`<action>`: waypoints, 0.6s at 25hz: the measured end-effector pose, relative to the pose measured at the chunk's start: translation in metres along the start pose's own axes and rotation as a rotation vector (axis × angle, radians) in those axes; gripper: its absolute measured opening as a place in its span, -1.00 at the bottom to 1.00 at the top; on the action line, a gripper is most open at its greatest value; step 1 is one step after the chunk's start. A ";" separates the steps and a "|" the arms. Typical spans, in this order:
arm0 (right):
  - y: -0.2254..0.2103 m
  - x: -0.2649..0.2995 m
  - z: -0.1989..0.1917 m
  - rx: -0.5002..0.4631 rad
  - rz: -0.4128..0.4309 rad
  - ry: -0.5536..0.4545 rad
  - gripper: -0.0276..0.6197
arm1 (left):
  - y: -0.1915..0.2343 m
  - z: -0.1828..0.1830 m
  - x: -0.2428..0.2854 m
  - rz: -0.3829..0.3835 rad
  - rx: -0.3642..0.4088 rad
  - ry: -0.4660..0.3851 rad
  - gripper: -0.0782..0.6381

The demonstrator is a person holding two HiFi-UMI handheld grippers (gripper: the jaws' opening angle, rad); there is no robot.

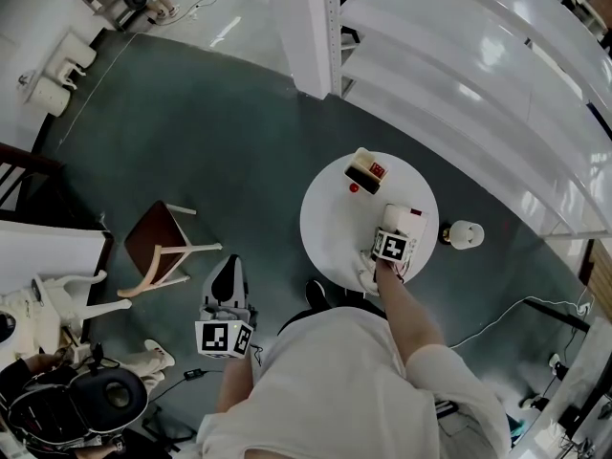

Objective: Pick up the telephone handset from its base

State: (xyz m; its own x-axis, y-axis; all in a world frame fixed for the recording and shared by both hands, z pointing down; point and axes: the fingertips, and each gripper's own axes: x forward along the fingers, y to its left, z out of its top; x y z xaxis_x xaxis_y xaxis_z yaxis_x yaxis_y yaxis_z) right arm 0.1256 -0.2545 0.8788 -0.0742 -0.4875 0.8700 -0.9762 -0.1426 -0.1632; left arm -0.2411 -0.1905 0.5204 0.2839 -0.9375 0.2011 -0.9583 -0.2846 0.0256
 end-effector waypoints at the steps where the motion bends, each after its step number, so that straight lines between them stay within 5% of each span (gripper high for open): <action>1: 0.000 -0.001 0.000 0.001 0.003 -0.003 -0.19 | 0.000 0.000 0.000 -0.003 -0.002 -0.004 -0.72; 15: 0.001 -0.027 0.005 0.030 0.065 -0.091 -0.20 | -0.010 0.004 0.003 -0.048 0.011 -0.018 -0.72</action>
State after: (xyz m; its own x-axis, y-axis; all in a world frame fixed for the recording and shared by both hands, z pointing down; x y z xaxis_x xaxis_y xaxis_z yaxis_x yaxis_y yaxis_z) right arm 0.1272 -0.2453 0.8525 -0.1172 -0.5729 0.8112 -0.9634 -0.1328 -0.2330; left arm -0.2299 -0.1916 0.5169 0.3304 -0.9260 0.1827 -0.9431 -0.3317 0.0244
